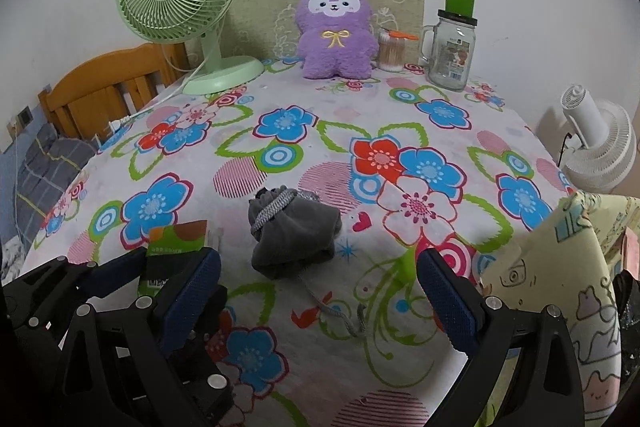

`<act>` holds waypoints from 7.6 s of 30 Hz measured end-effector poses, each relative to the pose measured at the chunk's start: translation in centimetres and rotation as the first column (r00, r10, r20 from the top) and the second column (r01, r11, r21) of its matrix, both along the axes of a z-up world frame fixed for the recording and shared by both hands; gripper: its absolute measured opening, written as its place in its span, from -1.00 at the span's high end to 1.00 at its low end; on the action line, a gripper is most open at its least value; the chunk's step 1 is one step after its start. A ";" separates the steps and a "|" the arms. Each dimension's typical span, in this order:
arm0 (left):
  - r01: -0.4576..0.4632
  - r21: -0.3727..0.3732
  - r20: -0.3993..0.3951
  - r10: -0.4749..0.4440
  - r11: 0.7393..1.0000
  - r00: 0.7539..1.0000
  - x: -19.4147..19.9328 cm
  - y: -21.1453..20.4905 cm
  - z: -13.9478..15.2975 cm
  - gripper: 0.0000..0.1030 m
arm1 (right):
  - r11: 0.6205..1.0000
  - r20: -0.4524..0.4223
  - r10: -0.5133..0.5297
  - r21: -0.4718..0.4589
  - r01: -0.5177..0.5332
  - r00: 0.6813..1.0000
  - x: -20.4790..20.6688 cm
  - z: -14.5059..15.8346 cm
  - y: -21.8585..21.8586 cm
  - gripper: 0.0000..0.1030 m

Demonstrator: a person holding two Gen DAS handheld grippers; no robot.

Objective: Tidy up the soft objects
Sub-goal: 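Grasp the grey knit glove with the right tool while the left tool grasps the green tissue packet, then carry the grey glove and green tissue packet with both tools toward the yellow basket, then lower the glove and tissue packet into the basket and open both tools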

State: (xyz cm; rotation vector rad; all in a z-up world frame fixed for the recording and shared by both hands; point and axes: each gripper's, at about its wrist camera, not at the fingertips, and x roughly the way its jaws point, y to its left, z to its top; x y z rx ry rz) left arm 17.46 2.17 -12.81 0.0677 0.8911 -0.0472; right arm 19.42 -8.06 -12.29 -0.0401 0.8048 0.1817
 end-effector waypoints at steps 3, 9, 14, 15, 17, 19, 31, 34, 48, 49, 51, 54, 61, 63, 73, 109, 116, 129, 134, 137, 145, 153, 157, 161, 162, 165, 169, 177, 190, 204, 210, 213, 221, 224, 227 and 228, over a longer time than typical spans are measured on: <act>0.001 0.007 0.001 -0.001 1.000 1.000 0.6 0.3 0.1 -0.13 | 1.000 -0.003 0.003 0.004 -0.003 1.000 0.5 0.0 0.4 -0.94; -0.012 0.014 -0.001 0.012 1.000 1.000 1.4 1.0 0.0 -0.09 | 1.000 -0.009 0.009 0.007 -0.009 1.000 1.8 -0.3 1.3 -0.94; -0.017 0.015 -0.001 0.017 1.000 1.000 1.7 1.2 -0.2 -0.09 | 1.000 -0.022 -0.001 0.004 0.001 1.000 2.8 -1.0 1.4 -0.88; -0.018 0.018 0.000 0.018 1.000 1.000 1.7 1.1 -0.3 -0.09 | 1.000 -0.026 -0.003 0.004 0.003 1.000 3.0 -1.2 1.4 -0.85; -0.022 0.027 0.002 0.022 0.999 1.000 1.7 1.1 -0.3 -0.09 | 1.000 -0.035 -0.001 0.013 0.002 0.999 3.3 -1.5 1.3 -0.75; -0.021 0.042 0.003 0.021 0.999 1.000 1.7 0.9 -0.4 -0.09 | 1.000 -0.041 -0.005 0.025 0.006 0.999 3.6 -2.0 1.1 -0.65; -0.012 0.058 0.008 0.011 0.998 1.000 1.4 0.5 -0.4 -0.08 | 0.999 -0.068 0.023 0.027 -0.022 0.997 3.3 -2.1 1.0 -0.13; -0.007 0.051 0.010 0.007 0.999 1.000 1.1 0.3 -0.3 -0.07 | 1.000 -0.069 0.016 0.022 -0.014 0.998 3.0 -2.0 0.8 -0.13; 0.004 0.037 0.034 -0.005 0.999 0.999 -1.1 -0.5 0.7 -0.06 | 1.000 -0.039 -0.002 0.015 0.002 0.999 0.3 -0.5 0.0 -0.12; 0.005 0.037 0.037 -0.006 0.999 0.999 -1.3 -0.6 0.8 -0.06 | 1.000 -0.037 -0.002 0.015 0.002 0.999 0.2 -0.4 -0.1 -0.12; 0.006 0.037 0.043 -0.008 0.999 0.999 -1.7 -0.7 1.1 -0.06 | 1.000 -0.030 -0.004 0.015 0.004 1.000 -0.3 -0.1 -0.2 -0.12; 0.008 0.037 0.052 -0.010 0.999 0.999 -2.3 -1.0 1.4 -0.06 | 1.000 -0.022 -0.006 0.019 0.006 1.000 -1.0 0.3 -0.4 -0.12; 0.012 0.039 0.075 -0.015 0.999 0.997 -3.7 -1.5 2.4 -0.04 | 1.000 0.005 -0.010 0.021 0.010 1.000 -2.6 1.5 -0.9 -0.12; 0.014 0.039 0.083 -0.017 0.999 0.996 -4.2 -1.6 2.8 -0.04 | 1.000 0.011 -0.012 0.022 0.011 1.000 -3.1 1.8 -1.0 -0.12; 0.021 0.038 0.125 -0.025 0.999 0.992 -6.3 -2.2 4.2 -0.03 | 0.999 0.049 -0.017 0.029 0.015 0.999 -5.3 3.4 -1.7 -0.12; 0.087 0.054 0.275 -0.098 0.995 0.956 -13.0 -5.7 10.2 -0.03 | 0.998 0.206 -0.062 0.014 0.060 0.977 -13.1 10.4 -5.0 -0.12; 0.106 0.056 0.295 -0.118 0.993 0.948 -13.5 -6.9 11.2 -0.03 | 0.997 0.227 -0.078 0.016 0.076 0.971 -13.8 11.6 -6.3 -0.12; 0.152 0.061 0.309 -0.163 0.987 0.937 -13.4 -9.6 12.3 -0.03 | 0.994 0.248 -0.106 0.013 0.106 0.963 -13.9 12.9 -8.6 -0.12; 0.172 0.059 0.312 -0.182 0.983 0.933 -13.0 -11.0 12.5 -0.03 | 0.993 0.252 -0.118 0.010 0.120 0.961 -13.6 13.1 -9.7 -0.12; 0.185 0.057 0.314 -0.193 0.981 0.930 -12.8 -11.7 12.6 -0.02 | 0.991 0.258 -0.128 0.001 0.132 0.958 -13.5 13.3 -10.6 -0.12; 0.223 0.060 0.307 -0.231 0.973 0.923 -11.8 -14.0 12.5 -0.02 | 0.986 0.256 -0.162 0.004 0.167 0.953 -12.8 13.2 -12.8 -0.12; 0.254 0.060 0.287 -0.261 0.965 0.922 -10.6 -16.1 11.9 -0.02 | 0.981 0.241 -0.190 0.002 0.195 0.952 -11.8 12.5 -14.8 -0.12; 0.267 0.064 0.274 -0.274 0.962 0.922 -9.9 -17.1 11.5 -0.02 | 0.978 0.234 -0.201 -0.001 0.207 0.951 -11.3 12.0 -15.9 -0.12; 0.278 0.064 0.260 -0.285 0.958 0.923 -9.0 -17.9 11.0 -0.02 | 0.977 0.220 -0.211 0.005 0.215 0.952 -10.7 11.5 -16.9 -0.12; 0.281 0.063 0.256 -0.287 0.958 0.923 -8.8 -18.1 10.8 -0.02 | 0.976 0.211 -0.213 0.010 0.216 0.954 -10.4 11.2 -17.3 -0.12; 0.287 0.061 0.239 -0.293 0.956 0.926 -8.2 -18.7 10.2 -0.02 | 0.974 0.188 -0.225 0.021 0.226 0.956 -9.8 10.5 -18.2 -0.12; 0.298 0.064 0.220 -0.304 0.953 0.927 -7.5 -19.4 9.5 -0.01 | 0.971 0.168 -0.240 0.033 0.238 0.956 -9.4 9.7 -19.3 -0.12; 0.317 0.070 0.199 -0.324 0.946 0.925 -6.4 -21.0 8.6 0.00 | 0.963 0.134 -0.268 0.049 0.263 0.954 -8.2 8.4 -21.0 -0.12; 0.337 0.081 0.181 -0.347 0.938 0.920 -5.3 -22.6 7.6 -0.64 | 0.957 0.106 -0.289 0.049 0.285 0.952 -7.2 7.4 -22.4 -0.12; 0.336 0.109 0.153 -0.350 0.935 0.924 -5.3 -22.3 6.9 -0.83 | 0.966 0.071 -0.253 0.075 0.248 0.965 -6.8 6.4 -21.6 -0.17; 0.330 0.108 0.164 -0.344 0.938 0.924 -6.1 -21.5 7.2 -0.88 | 0.962 0.078 -0.264 0.088 0.257 0.961 -7.8 6.6 -21.2 -0.59; 0.330 0.109 0.171 -0.345 0.938 0.923 -6.6 -21.1 7.4 -0.91 | 0.961 0.087 -0.268 0.087 0.261 0.959 -8.3 6.8 -20.9 -0.69; 0.317 0.107 0.184 -0.332 0.942 0.925 -7.8 -19.7 7.6 -0.94 | 0.961 0.093 -0.272 0.086 0.265 0.958 -9.6 7.1 -20.0 -0.74; 0.313 0.108 0.192 -0.328 0.944 0.925 -8.3 -19.2 7.8 -0.94 | 0.961 0.098 -0.271 0.086 0.263 0.958 -10.2 7.3 -19.6 -0.74; 0.308 0.107 0.201 -0.324 0.945 0.925 -8.7 -18.7 8.1 -0.95 | 0.962 0.108 -0.267 0.083 0.259 0.958 -10.8 7.7 -19.1 -0.75; 0.305 0.107 0.204 -0.321 0.946 0.925 -8.8 -18.4 8.2 -0.96 | 0.963 0.112 -0.265 0.083 0.257 0.958 -10.9 7.7 -19.0 -0.75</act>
